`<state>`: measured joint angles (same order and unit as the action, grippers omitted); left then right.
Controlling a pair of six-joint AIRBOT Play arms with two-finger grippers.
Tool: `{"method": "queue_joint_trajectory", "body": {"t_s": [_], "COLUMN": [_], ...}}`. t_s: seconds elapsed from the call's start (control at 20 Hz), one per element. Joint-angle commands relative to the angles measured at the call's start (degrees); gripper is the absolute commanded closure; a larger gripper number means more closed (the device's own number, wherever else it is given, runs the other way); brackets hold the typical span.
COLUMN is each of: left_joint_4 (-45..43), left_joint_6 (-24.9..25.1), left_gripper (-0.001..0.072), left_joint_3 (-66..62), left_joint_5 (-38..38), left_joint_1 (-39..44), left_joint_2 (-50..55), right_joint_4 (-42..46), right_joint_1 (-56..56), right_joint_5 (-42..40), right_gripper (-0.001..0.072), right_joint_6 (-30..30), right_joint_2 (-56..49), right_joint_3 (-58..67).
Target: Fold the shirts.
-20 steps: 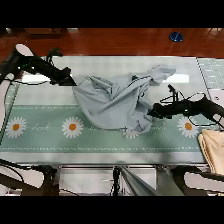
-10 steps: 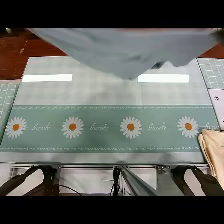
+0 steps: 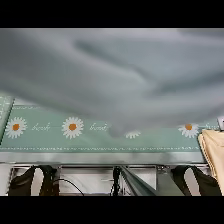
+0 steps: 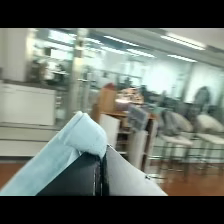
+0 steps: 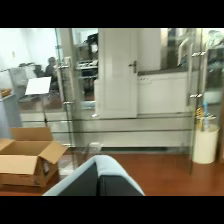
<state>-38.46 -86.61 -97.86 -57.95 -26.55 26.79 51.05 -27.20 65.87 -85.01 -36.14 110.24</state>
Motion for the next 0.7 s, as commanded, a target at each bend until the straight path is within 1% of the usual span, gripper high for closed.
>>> {"method": "queue_joint_trajectory", "body": {"t_s": [0.0,0.15,0.2,0.3,0.35,0.45,0.5,0.6,0.65], "left_joint_4": [-10.51,-11.08,-11.10,-11.08,-11.08,-12.17,-12.39,-12.83,-13.03], "left_joint_6": [-8.87,-9.33,-9.40,-11.34,-11.72,-11.63,-10.64,-8.76,-7.52], "left_gripper": [0.0690,0.0691,0.0691,0.0690,0.0691,0.0691,0.0691,0.0691,0.0691], "left_joint_3": [-0.04,-0.04,-0.04,-0.02,0.07,2.75,5.99,14.93,20.90], "left_joint_5": [-9.75,-24.83,-27.85,-33.86,-38.25,-45.88,-47.56,-47.30,-46.64], "left_joint_1": [-0.24,-0.09,-0.09,-0.09,-0.26,-0.33,-0.31,-0.37,-0.33], "left_joint_2": [-6.29,-6.36,-6.51,-7.06,-7.06,-7.08,-7.26,-8.31,-8.55], "right_joint_4": [8.94,12.87,13.35,15.13,15.82,15.91,14.10,12.68,12.90], "right_joint_1": [-0.20,-0.17,-0.17,-0.20,-0.20,-0.20,-0.20,-0.20,-0.20], "right_joint_5": [7.61,15.41,18.47,26.14,29.20,32.70,33.70,33.07,29.81], "right_gripper": [0.0693,0.0693,0.0693,0.0693,0.0693,0.0693,0.0693,0.0693,0.0693], "right_joint_6": [-2.43,-2.47,-2.47,-2.43,-1.73,-1.31,-1.25,-0.79,-0.72], "right_joint_2": [0.31,0.31,0.33,0.24,0.24,0.24,0.24,0.24,0.22], "right_joint_3": [8.59,11.93,12.09,11.93,10.75,4.39,-1.11,-13.75,-21.20]}}
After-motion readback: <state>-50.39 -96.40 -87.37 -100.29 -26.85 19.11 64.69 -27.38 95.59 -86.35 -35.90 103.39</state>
